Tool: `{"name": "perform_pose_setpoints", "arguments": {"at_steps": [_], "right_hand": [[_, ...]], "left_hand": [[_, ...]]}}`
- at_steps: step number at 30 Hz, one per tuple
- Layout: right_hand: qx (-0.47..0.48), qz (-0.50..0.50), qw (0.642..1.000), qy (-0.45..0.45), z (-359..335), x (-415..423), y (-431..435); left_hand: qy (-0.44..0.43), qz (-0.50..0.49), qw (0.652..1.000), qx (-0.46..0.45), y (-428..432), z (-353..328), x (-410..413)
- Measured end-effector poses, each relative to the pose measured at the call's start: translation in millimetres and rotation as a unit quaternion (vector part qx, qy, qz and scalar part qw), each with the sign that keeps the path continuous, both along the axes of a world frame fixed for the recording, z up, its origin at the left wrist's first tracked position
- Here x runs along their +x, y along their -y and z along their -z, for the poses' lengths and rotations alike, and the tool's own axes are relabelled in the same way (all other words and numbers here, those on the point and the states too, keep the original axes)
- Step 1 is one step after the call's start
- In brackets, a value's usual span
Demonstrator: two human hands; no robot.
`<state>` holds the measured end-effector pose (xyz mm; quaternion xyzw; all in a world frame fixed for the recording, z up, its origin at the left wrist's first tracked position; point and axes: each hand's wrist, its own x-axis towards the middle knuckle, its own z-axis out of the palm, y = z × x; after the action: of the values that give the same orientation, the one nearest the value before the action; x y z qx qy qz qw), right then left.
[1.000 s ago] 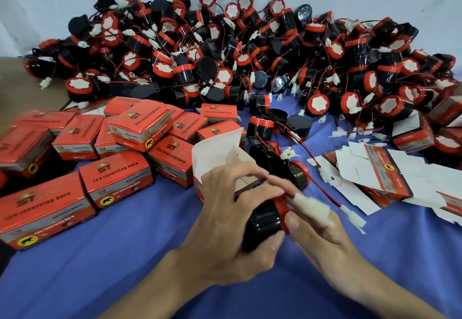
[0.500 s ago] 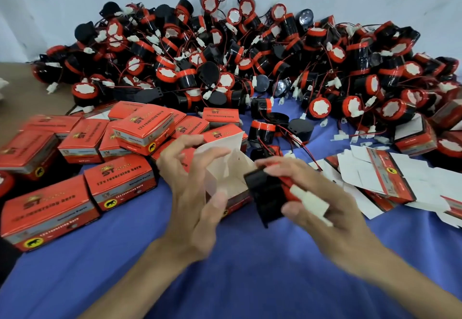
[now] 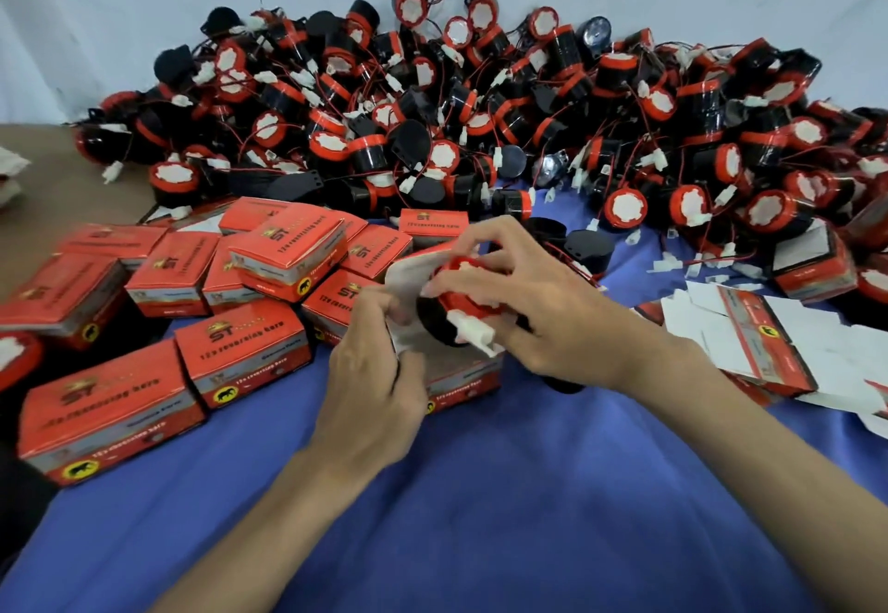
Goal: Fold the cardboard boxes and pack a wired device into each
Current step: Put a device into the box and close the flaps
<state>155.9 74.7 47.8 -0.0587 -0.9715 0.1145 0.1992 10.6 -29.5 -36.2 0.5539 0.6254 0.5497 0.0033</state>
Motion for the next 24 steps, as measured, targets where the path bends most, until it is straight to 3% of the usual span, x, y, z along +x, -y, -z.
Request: {"name": "perform_pose_setpoints", "arguments": {"at_steps": [3, 7, 15, 20, 24], "right_hand": [[0.146, 0.039, 0.986, 0.071, 9, -5, 9], [0.19, 0.046, 0.978, 0.073, 17, -11, 20], [0.122, 0.029, 0.99, 0.069, 25, -12, 26], [0.013, -0.011, 0.999, -0.037, 18, -13, 16], [-0.012, -0.034, 0.998, -0.05, 18, -12, 19]], "left_hand": [[0.007, -0.001, 1.0, 0.004, 0, 0, 0], [0.001, -0.007, 1.0, 0.003, 1, -2, -3], [-0.027, 0.001, 1.0, -0.002, -1, -1, -3], [-0.018, 0.013, 1.0, 0.005, -1, -2, -4], [-0.024, 0.018, 0.999, 0.013, -1, -4, -4]]}}
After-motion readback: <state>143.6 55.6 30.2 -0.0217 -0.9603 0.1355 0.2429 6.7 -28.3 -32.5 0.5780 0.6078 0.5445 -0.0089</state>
